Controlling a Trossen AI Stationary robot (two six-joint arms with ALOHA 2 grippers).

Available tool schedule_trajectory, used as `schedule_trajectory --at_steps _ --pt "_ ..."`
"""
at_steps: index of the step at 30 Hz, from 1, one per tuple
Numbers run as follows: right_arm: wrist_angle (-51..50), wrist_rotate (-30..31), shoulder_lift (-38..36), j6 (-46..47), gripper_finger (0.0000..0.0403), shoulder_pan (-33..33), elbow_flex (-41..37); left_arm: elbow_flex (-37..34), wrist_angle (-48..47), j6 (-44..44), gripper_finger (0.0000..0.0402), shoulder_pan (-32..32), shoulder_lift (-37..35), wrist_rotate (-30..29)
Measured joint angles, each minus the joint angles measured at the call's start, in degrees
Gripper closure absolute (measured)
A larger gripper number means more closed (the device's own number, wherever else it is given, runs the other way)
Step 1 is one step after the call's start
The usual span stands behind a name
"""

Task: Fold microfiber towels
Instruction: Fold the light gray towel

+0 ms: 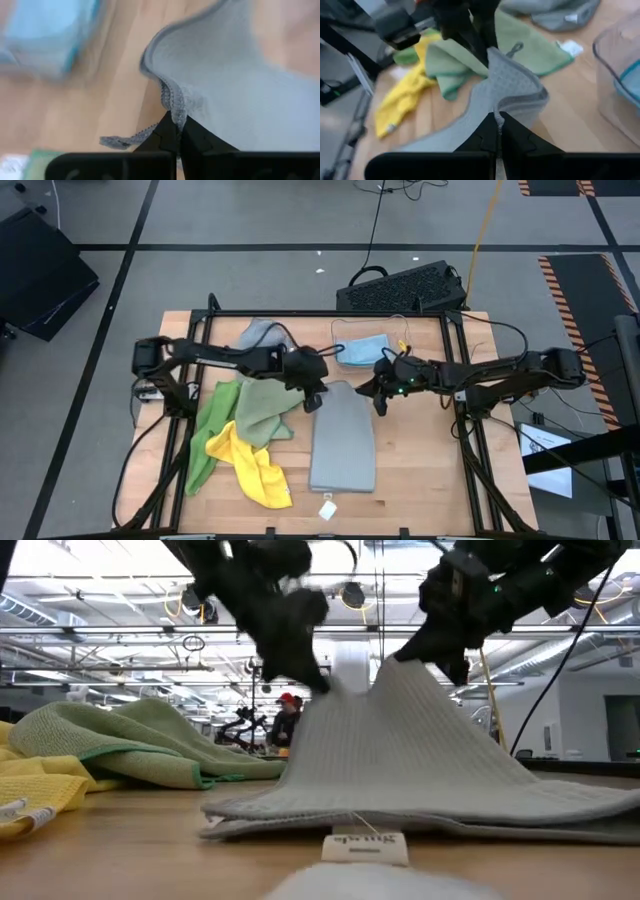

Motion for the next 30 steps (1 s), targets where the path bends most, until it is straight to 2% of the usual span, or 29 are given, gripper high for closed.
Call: schedule_trajectory --at_steps 6,14,20,23,30 --pt "-1.1 -2.3 -4.8 0.7 0.0399 -0.3 0.0 0.1 -3.2 -0.1 0.0399 -2.4 -4.8 -0.5" --pt "-2.5 -15.3 -5.9 2.4 0.0399 1.1 -0.2 0.1 -5.4 -0.6 0.0399 -8.5 -6.2 -2.4" --pt "-3.6 -13.5 -4.7 1.7 0.0399 6.0 -2.0 0.0 -8.1 -2.8 0.0399 -13.2 -5.0 -5.2" --pt "-3.4 -15.0 -4.6 5.4 0.0399 8.3 -3.2 0.1 -7.2 -5.9 0.0397 -15.1 -5.1 -5.3" --pt "-2.8 -13.0 -4.5 13.2 0.0399 13.0 -5.3 0.2 -3.5 -9.5 0.0397 -19.0 -3.1 -7.5"
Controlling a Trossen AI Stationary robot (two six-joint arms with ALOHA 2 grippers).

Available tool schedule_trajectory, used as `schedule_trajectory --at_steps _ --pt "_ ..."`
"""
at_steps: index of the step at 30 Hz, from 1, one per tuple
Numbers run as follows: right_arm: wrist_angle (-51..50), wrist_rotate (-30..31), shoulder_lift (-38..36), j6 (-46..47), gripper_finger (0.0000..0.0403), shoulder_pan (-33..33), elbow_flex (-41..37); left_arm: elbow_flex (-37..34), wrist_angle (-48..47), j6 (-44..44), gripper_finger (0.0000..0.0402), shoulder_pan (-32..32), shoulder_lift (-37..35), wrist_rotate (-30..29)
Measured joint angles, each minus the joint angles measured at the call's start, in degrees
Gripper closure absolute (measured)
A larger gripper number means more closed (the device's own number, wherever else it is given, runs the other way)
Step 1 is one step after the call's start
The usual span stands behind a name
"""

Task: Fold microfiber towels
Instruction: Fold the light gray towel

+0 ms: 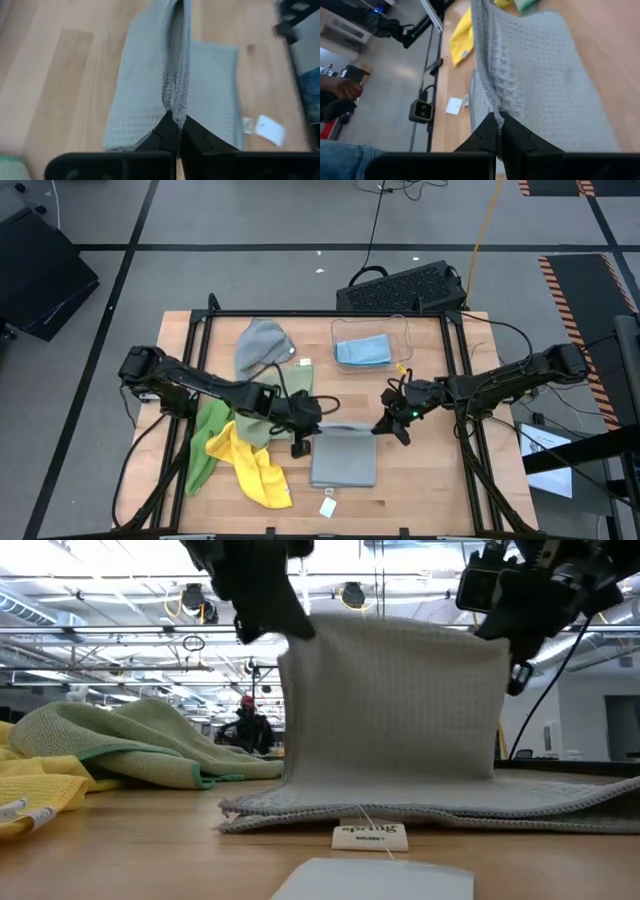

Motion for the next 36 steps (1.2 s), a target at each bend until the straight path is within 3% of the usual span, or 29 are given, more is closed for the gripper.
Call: schedule_trajectory --at_steps 9,15,24,36 --pt "4.5 2.5 5.9 11.7 0.0399 3.9 -0.2 0.0 1.1 -8.0 0.0395 -2.3 5.5 -0.3" --pt "5.0 3.0 8.2 19.1 0.0399 7.9 0.0 0.0 2.3 -8.4 0.0395 -4.8 5.9 0.8" --pt "9.5 2.5 16.5 25.1 0.0399 9.0 -0.1 0.0 5.7 -9.9 0.0395 -6.3 13.7 0.5" --pt "17.8 1.2 19.4 34.6 0.0399 14.0 0.0 0.0 8.2 -10.9 0.0397 -6.9 12.2 2.1"
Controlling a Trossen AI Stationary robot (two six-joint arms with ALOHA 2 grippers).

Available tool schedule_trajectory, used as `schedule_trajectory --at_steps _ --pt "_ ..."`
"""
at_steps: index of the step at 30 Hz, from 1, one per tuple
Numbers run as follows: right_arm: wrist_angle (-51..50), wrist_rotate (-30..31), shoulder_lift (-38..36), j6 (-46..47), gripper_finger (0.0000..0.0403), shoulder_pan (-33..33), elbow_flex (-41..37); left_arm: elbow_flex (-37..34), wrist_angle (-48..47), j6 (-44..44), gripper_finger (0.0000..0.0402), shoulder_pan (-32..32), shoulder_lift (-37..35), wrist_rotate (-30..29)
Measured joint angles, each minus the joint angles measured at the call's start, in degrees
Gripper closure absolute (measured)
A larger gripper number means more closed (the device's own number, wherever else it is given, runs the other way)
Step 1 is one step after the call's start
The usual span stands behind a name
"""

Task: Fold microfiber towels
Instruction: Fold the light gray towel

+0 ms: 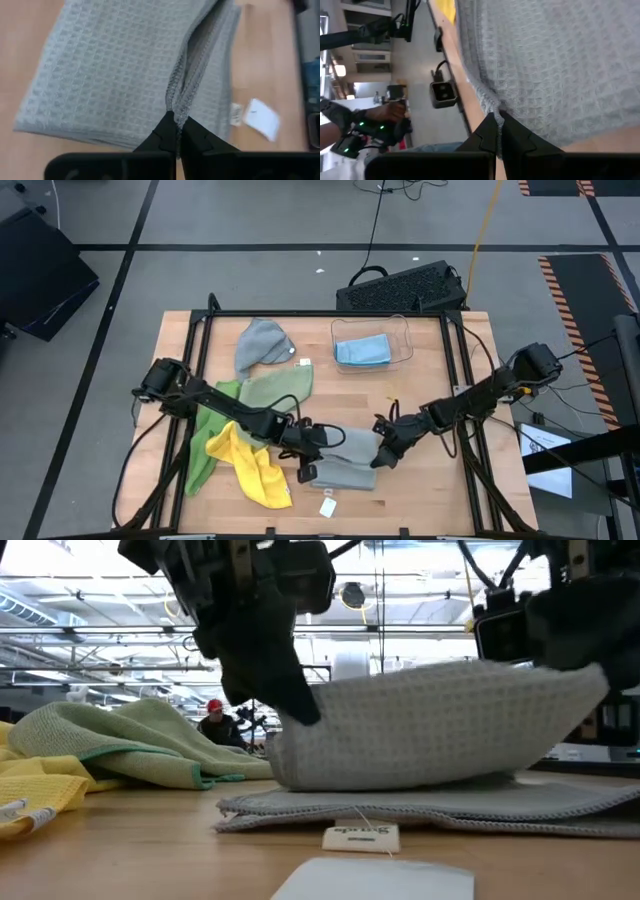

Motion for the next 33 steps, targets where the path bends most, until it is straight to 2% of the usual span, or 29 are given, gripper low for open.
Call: schedule_trajectory --at_steps 3,9,14,25,29,33 --pt "1.2 0.5 0.0 2.3 0.0399 1.1 0.0 0.0 -0.1 -1.7 0.0395 -0.2 -0.4 1.7" --pt "1.5 6.1 0.0 4.0 0.0399 2.4 0.0 0.0 -1.0 -1.6 0.0397 -0.3 -2.1 1.5" --pt "0.8 6.3 0.0 3.4 0.0399 2.9 0.0 0.1 -1.4 0.3 0.0394 -0.2 -3.5 0.7" --pt "0.4 8.3 0.0 3.9 0.0396 4.1 0.0 0.0 -1.5 0.1 0.0391 -1.6 -2.0 0.6" --pt "-0.7 6.3 0.7 6.0 0.0358 4.1 0.0 0.0 -1.7 -1.0 0.0394 -1.6 -1.9 0.7" --pt "1.2 4.3 0.7 6.2 0.0289 4.9 0.0 0.0 -2.2 -1.1 0.0348 -1.9 -1.9 -0.1"
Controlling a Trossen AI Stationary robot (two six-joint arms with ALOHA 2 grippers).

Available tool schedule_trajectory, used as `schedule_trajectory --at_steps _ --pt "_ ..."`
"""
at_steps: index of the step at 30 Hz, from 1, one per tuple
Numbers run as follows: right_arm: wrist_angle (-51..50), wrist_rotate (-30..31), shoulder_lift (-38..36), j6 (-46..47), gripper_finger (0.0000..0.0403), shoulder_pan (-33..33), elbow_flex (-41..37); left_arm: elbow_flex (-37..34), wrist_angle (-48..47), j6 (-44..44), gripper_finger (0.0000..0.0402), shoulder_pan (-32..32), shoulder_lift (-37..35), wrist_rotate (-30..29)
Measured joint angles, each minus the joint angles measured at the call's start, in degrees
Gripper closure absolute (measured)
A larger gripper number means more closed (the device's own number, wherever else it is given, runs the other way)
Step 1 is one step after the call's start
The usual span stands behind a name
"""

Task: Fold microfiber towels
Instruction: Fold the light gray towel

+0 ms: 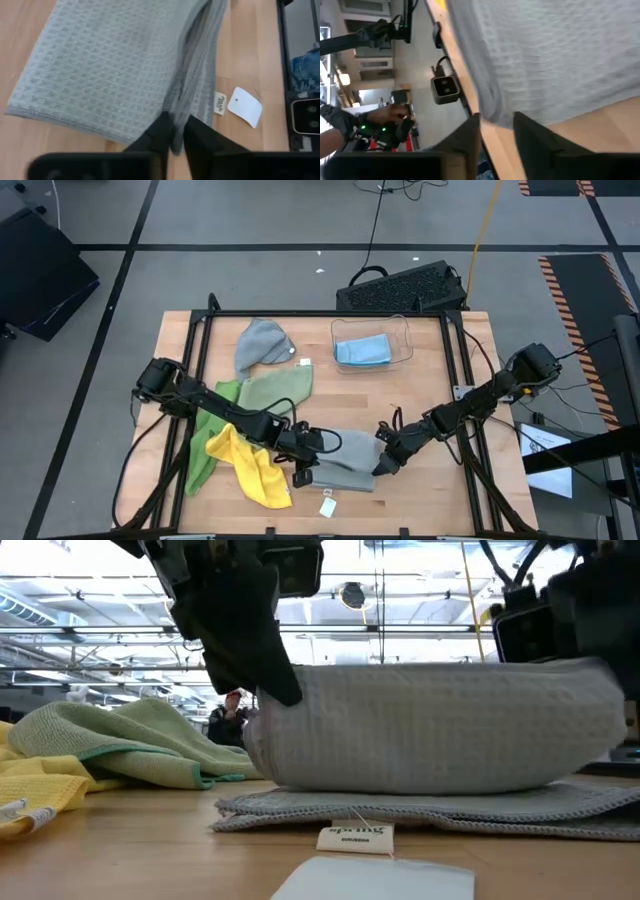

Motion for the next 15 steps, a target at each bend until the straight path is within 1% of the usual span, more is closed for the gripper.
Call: schedule_trajectory --at_steps 2,5,8,10,12,15 --pt "0.2 0.0 0.0 0.7 0.0251 0.3 0.0 0.0 0.4 -0.5 0.0311 -0.3 0.0 0.4" --pt "0.1 0.0 -0.1 1.5 0.0202 0.2 0.0 0.0 2.0 -3.1 0.0256 -0.4 0.0 3.2" --pt "0.0 -1.4 -0.1 1.4 0.017 0.1 0.0 0.0 4.8 -5.5 0.0213 -0.5 0.0 6.7" --pt "-0.1 -3.6 -0.3 1.4 0.016 -0.4 0.0 0.0 5.2 -6.9 0.0195 -0.3 -0.6 7.8" --pt "0.2 -6.2 -0.4 2.1 0.0157 -1.1 0.0 0.0 5.1 -8.0 0.0189 0.5 -1.9 7.8" --pt "0.0 -9.0 -1.8 4.2 0.0159 -2.2 0.0 0.0 2.8 -8.4 0.0189 2.3 -4.4 5.4"
